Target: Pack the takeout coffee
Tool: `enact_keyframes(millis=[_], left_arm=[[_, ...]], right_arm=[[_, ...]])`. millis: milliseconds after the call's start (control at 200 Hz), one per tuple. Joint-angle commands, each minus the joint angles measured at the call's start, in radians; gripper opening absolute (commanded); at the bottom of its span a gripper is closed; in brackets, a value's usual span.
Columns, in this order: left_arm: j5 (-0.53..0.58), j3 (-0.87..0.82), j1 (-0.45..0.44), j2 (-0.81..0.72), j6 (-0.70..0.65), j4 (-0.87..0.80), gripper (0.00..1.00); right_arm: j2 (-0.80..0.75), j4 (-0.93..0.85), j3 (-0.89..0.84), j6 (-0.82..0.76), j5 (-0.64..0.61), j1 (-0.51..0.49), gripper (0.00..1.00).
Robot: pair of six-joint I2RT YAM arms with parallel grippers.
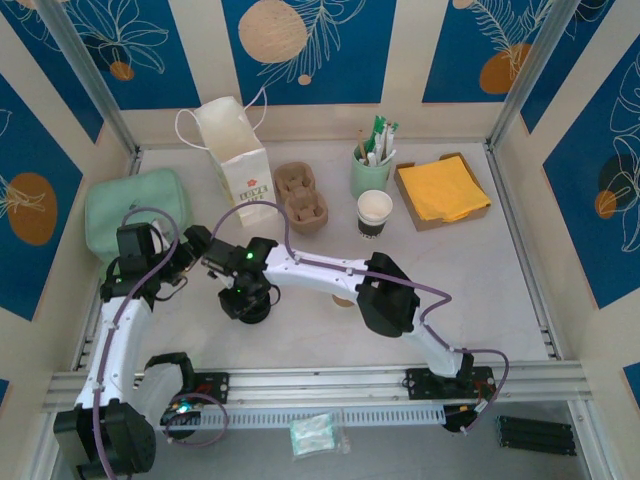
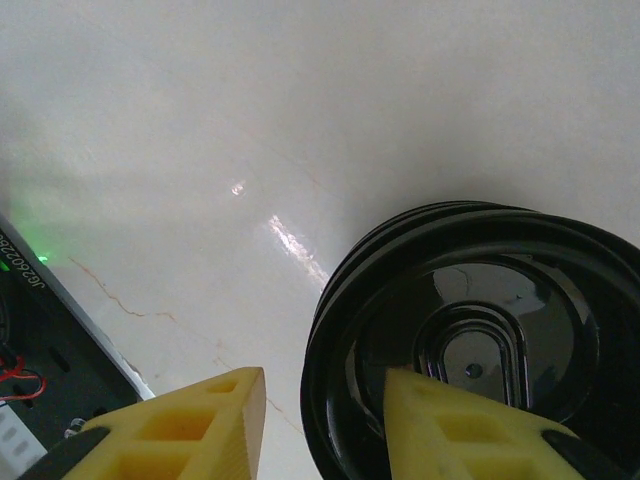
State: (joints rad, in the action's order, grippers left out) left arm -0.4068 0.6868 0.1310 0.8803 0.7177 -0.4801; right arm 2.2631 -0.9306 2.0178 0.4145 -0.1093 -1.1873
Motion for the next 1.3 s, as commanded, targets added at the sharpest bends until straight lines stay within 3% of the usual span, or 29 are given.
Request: enact_keyframes(millis=[0,390,790,1290], left_arm=[[-0.082,0.006,-0.001,-0.011,-0.01,0.019,0.99],[-0.079,0.007,0.0,-0.014,-0.012,0.016,0.99],[-0.081,0.006,-0.001,-0.017,-0.012,0.014,0.99],[-0.085,0.011,-0.001,-0.021,-0.015,0.007,0.99]], right_arm=[[0.05,-0.022,-0.031,0.004,0.0,0.004,0.34],[0.038,-0.018,-0.047,0.0,-0.018,0.017,0.22],[0.0,-0.014,-0.045,-0.023,-0.046,0.102,0.1],[-0.03,-0.009,-0.039,-0.018,-0.019,0.16,0.08]])
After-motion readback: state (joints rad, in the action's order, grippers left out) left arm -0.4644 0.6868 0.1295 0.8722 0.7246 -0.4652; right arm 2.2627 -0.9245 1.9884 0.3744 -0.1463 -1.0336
